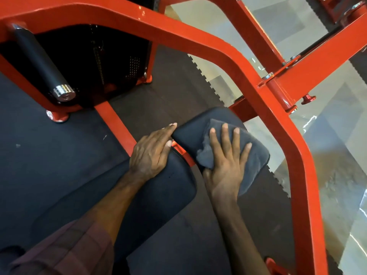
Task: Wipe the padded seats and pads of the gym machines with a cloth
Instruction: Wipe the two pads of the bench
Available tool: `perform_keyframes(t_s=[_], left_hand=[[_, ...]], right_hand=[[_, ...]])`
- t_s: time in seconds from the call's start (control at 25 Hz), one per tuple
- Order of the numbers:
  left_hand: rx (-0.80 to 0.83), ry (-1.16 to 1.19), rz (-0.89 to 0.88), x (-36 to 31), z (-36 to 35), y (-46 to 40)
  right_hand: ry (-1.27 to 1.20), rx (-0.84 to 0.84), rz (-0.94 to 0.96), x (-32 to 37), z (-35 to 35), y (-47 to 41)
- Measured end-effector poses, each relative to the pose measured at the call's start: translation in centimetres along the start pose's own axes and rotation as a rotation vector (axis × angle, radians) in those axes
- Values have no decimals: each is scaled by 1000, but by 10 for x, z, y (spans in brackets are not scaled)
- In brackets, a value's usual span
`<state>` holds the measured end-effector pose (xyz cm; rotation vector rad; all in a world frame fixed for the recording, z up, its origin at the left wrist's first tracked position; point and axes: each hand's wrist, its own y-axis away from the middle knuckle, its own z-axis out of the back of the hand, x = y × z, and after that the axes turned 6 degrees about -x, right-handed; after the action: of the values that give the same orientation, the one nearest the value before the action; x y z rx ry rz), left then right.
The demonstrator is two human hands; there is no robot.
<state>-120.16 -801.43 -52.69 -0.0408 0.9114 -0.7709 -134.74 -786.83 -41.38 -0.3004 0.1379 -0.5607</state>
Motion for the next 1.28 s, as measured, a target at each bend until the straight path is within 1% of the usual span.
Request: perform_keyframes(t_s=[0.08,0.16,0.2,0.24,0.32,0.4,0.44,0.48,0.52,0.6,0.64,0.68,0.76,0.88,0.96,1.0,1.08,1.12,1.16,1.2,1.24,1.28], left_hand=[[4,-14,-2,-1,1,0],[5,-29,1,-2,1,0],[8,-31,1,-2,0,0],[13,-32,2,-1,0,0],[22,-36,7,-2,-1,1],[20,-36,7,-2,1,1],[20,-30,2,-2,1,0],[20,-25,-4,-2,1,0],[19,-27,-10,-2,2,0],[13,-40,-24,-2,0,0],[12,-46,-26,-1,0,0],[14,-51,-18,0,0,0],[15,-53,1,-1,0,2],[12,-54,-3,-2,1,1],[15,-56,-4,-1,-1,0],[21,-58,1,-1,-2,1],[33,-60,5,0,-1,1],[39,-54,-1,1,-1,0],[40,-49,-4,2,-1,0],[38,-48,-5,2,-1,0],[34,-52,-3,1,-1,1],[28,-55,-1,0,-1,1]], right_hand=[[-5,33,105,11,-5,16],[-19,60,265,12,-11,-16],[-1,67,302,8,-11,-35],[13,53,277,0,-10,-51],[-1,1,68,-14,-4,-58],[-21,-22,-158,-4,-1,-19],[-22,3,-185,6,-2,8],[-15,21,-141,17,-4,30],[-10,28,-58,22,-8,39],[-25,41,106,13,-14,17],[-18,49,137,6,-12,1],[-18,47,118,1,-8,-11],[-75,14,-54,-6,-2,-8],[-344,-89,-467,29,-3,32],[-510,-216,-712,55,-13,49],[-584,-303,-792,65,-15,53],[-849,-464,-942,69,-31,72],[-991,-490,-1056,65,-38,81],[-1088,-462,-1160,59,-45,88],[-1136,-424,-1218,51,-50,90],[-1117,-386,-1243,42,-50,87],[-1094,-388,-1247,31,-48,80]])
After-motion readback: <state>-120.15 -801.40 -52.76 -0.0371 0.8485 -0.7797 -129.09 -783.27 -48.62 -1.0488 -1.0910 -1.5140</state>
